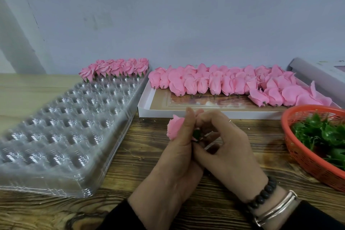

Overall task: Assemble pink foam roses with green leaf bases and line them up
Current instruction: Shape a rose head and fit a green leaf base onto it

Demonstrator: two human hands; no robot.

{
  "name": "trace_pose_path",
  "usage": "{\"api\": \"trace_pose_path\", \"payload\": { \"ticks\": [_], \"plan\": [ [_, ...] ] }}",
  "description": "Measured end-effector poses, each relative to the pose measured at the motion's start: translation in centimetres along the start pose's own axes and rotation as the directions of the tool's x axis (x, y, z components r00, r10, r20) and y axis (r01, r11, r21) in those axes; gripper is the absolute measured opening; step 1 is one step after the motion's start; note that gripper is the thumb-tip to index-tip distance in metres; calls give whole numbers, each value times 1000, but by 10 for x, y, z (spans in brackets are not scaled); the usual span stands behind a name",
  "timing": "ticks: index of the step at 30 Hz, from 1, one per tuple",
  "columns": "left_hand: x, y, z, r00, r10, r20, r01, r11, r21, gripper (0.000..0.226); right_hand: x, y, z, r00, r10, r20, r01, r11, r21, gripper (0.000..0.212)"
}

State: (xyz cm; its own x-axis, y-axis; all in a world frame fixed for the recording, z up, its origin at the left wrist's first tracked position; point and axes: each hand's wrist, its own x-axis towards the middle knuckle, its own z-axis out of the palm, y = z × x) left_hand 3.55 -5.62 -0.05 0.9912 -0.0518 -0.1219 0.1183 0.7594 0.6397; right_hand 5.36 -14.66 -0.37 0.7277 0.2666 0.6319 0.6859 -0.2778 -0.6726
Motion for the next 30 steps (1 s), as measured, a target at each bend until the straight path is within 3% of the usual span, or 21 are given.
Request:
{"api": "trace_pose_path", "payload": {
  "ticks": [5,14,16,19,22,26,30],
  "plan": [
    [4,-1,-4,998,57,-31,-53,992,113,49,-1,1,2,996,85,-34,-83,994,65,26],
    [5,-3,-3,999,47,-1,-47,998,42,44,-1,1,1,999,19,-28,-19,1000,7,18],
    [4,-2,-2,998,47,37,-50,996,79,37,-1,2,2,997,42,-64,-39,998,41,20],
    [2,-2,-3,997,57,50,-68,968,242,54,2,6,0,982,118,-144,-101,987,123,28],
    [0,0,-6,996,89,17,-88,902,423,33,4,12,-4,975,141,-171,-135,990,46,30],
    [4,6,-10,987,147,-66,-102,889,447,35,2,13,-3,989,94,-111,-97,995,-22,26],
    [4,9,-10,976,206,-76,-145,864,482,15,3,15,-2,991,109,-78,-107,994,24,17]
  ]
}}
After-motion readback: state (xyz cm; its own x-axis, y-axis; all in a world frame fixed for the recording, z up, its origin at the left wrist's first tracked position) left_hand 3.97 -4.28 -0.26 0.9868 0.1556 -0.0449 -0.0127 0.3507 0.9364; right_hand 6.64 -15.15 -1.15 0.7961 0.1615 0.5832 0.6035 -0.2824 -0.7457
